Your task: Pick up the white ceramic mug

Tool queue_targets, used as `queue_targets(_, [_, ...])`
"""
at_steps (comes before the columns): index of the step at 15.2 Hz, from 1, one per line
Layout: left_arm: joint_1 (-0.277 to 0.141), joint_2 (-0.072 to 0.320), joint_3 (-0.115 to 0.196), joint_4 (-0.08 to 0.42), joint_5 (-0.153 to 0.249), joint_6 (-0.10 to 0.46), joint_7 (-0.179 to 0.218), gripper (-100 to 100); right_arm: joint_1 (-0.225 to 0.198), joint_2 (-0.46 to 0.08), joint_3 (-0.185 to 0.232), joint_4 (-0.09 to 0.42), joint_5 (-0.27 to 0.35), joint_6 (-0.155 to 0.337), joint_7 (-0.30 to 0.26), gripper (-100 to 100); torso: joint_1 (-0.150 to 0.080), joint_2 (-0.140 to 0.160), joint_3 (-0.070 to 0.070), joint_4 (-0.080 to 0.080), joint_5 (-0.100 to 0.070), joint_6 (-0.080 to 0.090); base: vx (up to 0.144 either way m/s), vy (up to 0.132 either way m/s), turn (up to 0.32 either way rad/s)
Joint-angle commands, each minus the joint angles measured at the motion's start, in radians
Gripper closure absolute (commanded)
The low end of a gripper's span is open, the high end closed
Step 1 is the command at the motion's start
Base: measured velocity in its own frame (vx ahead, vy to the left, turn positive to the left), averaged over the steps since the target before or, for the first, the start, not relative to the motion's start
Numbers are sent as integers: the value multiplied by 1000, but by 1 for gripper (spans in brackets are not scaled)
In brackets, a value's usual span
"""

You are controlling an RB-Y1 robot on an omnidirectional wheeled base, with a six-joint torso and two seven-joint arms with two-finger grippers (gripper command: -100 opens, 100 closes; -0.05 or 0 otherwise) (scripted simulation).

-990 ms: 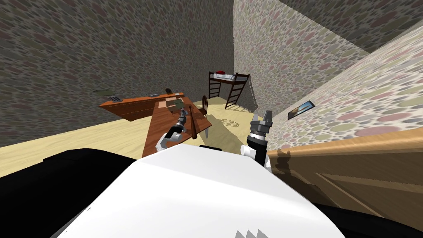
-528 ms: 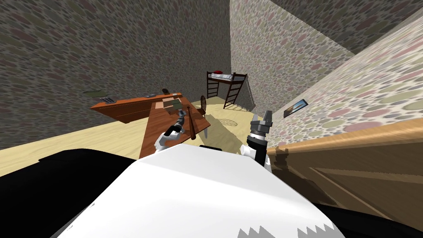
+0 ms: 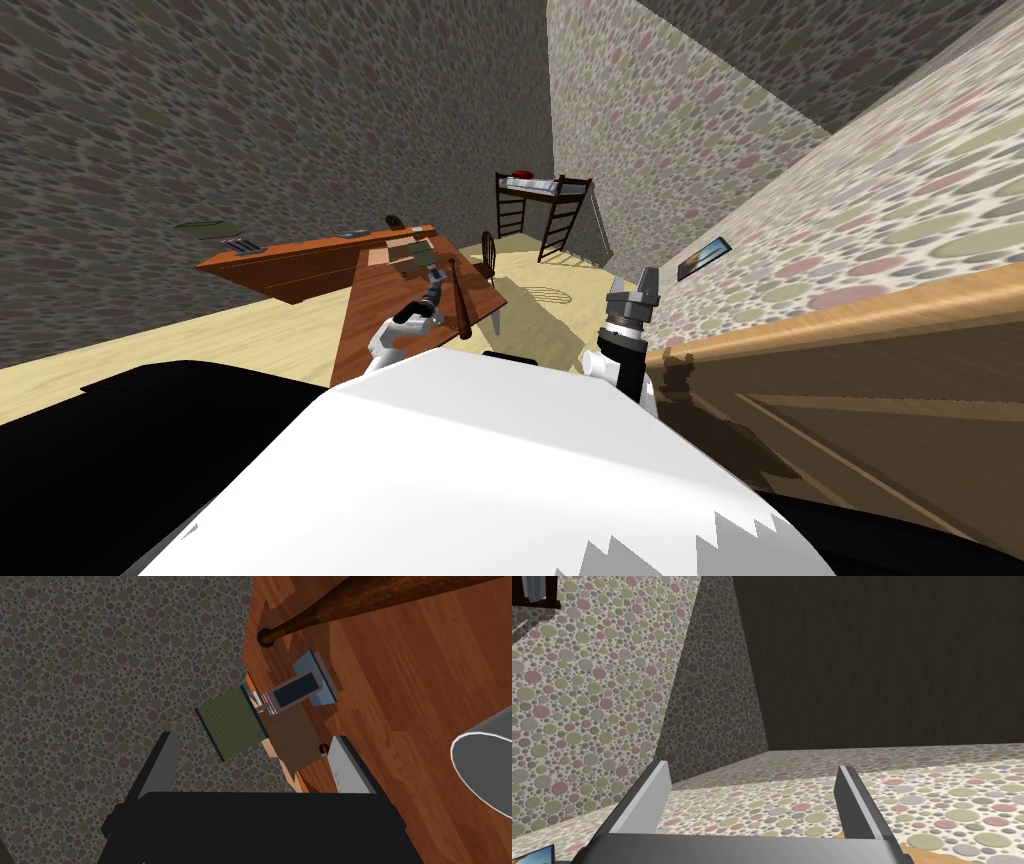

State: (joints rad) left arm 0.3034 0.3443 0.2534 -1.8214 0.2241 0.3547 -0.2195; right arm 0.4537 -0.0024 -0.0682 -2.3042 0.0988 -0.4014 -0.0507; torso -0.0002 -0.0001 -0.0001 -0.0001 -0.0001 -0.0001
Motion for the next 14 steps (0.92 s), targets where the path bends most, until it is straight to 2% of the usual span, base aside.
queue_targets(1, [0, 2, 4, 4, 2, 29, -1, -100, 0, 0, 0, 0, 0, 0, 0, 0, 0, 0, 0, 0, 0, 0, 0, 0, 0])
queue_targets(2, [-19, 19, 30, 46, 16, 64, -7, -100, 0, 0, 0, 0, 0, 0, 0, 0, 0, 0, 0, 0, 0, 0, 0, -7, -96])
queue_targets(5, [-19, 19, 30, 46, 16, 96, -7, -100, 0, 0, 0, 0, 0, 0, 0, 0, 0, 0, 0, 0, 0, 0, 0, -3, -49])
queue_targets(6, [-38, 35, 57, 89, 30, 126, -13, -100, 0, 0, 0, 0, 0, 0, 0, 0, 0, 0, 0, 0, 0, 0, 0, -6, -86])
queue_targets(8, [-38, 35, 57, 89, 30, 163, -13, -100, 0, 0, 0, 0, 0, 0, 0, 0, 0, 0, 0, 0, 0, 0, 0, -4, -76])
queue_targets(9, [-38, 35, 57, 89, 30, 163, -13, -100, 0, 0, 0, 0, 0, 0, 0, 0, 0, 0, 0, 0, 0, 0, 0, 0, 0])
queue_targets(10, [-58, 51, 83, 133, 45, 200, -20, -100, 0, 0, 0, 0, 0, 0, 0, 0, 0, 0, 0, 0, 0, 0, 1, -5, -84])
queue_targets(13, [-58, 51, 83, 133, 45, 231, -20, -100, 0, 0, 0, 0, 0, 0, 0, 0, 0, 0, 0, 0, 0, 0, 1, -1, -48])
queue_targets(14, [-77, 66, 110, 176, 59, 266, -26, -100, 0, 0, 0, 0, 0, 0, 0, 0, 0, 0, 0, 0, 0, 0, 2, -2, -88])
